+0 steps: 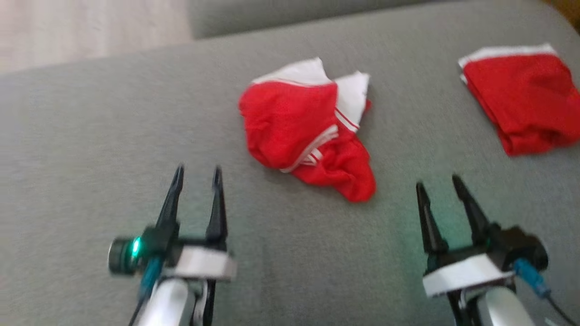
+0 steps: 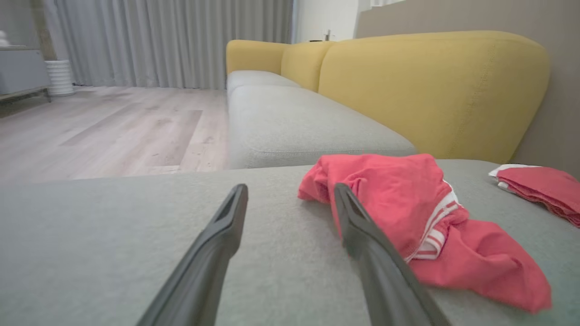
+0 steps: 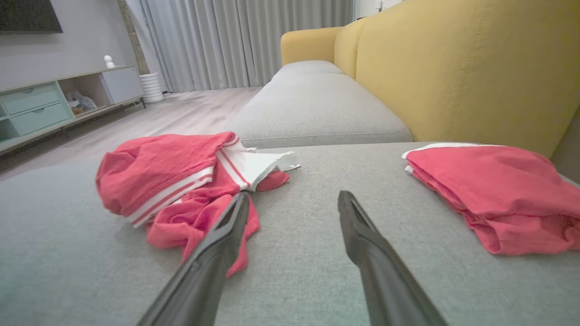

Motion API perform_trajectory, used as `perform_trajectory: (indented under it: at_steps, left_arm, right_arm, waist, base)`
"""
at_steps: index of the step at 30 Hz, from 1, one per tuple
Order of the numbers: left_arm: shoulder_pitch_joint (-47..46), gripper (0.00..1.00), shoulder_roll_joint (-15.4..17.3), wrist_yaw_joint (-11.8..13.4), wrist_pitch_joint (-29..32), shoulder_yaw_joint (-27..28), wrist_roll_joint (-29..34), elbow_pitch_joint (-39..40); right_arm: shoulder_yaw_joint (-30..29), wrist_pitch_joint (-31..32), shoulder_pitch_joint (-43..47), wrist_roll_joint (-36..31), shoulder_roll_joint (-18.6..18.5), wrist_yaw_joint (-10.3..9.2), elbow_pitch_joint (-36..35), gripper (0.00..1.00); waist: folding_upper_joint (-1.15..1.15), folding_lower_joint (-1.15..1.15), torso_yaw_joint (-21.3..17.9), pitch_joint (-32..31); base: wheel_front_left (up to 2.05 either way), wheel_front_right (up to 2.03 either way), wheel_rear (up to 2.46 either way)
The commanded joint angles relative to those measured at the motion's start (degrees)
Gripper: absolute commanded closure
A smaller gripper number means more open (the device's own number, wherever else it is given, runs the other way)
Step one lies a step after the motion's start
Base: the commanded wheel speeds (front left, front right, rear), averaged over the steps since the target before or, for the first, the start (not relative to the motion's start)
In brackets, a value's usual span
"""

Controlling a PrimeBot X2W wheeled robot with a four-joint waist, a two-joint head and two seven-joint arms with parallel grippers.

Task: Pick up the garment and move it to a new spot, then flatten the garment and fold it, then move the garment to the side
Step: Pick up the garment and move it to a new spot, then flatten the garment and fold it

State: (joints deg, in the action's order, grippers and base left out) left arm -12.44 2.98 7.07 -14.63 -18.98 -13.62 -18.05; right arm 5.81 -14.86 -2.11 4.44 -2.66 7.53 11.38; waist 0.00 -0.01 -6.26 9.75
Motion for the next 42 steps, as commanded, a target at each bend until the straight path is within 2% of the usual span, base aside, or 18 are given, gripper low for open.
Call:
perform_trajectory:
  at_steps: [1,9,13,16,29,42]
  left_arm:
    - [2.15,0.0,0.16,0.74,-0.36,3.28,1.3,5.07]
    - [17.34,0.0,0.01,2.1,-0.36,8.33,5.47,17.28]
    - [22.47,0.0,-0.04,3.54,-0.36,10.13,6.99,21.31]
    - [25.4,0.0,-0.07,3.43,-0.37,10.11,6.61,21.92]
    - [26.15,0.0,-0.1,1.27,-0.37,10.06,8.4,21.24]
    - [25.5,0.0,-0.1,1.02,-0.37,8.16,9.9,19.89]
  right_arm:
    - [1.42,-0.14,0.81,-0.11,-0.22,-0.04,-0.84,0.0]
    - [0.34,-0.14,5.7,0.79,-0.22,-0.04,-0.05,0.0]
    - [0.18,-0.14,8.1,1.81,-0.22,-0.04,-1.51,0.0]
    - [-0.72,-0.14,9.88,2.32,-0.22,-0.04,-2.29,0.0]
    - [-0.81,-0.14,11.4,2.47,-0.22,-0.04,-2.67,0.0]
    - [-0.83,-0.14,11.23,2.61,-0.21,-0.04,-2.88,0.0]
  waist:
    - [0.0,0.01,5.37,-6.49]
    - [0.0,0.01,10.16,-12.09]
    - [0.0,0.01,11.36,-13.74]
    - [0.0,0.01,11.95,-14.43]
    - [0.0,0.01,11.88,-15.13]
    - [0.0,0.01,11.88,-13.89]
  base:
    - [0.0,0.0,0.0]
    - [0.0,0.0,0.0]
    - [0.0,0.0,0.0]
    - [0.0,0.0,0.0]
    - [0.0,0.0,0.0]
    - [0.0,0.0,0.0]
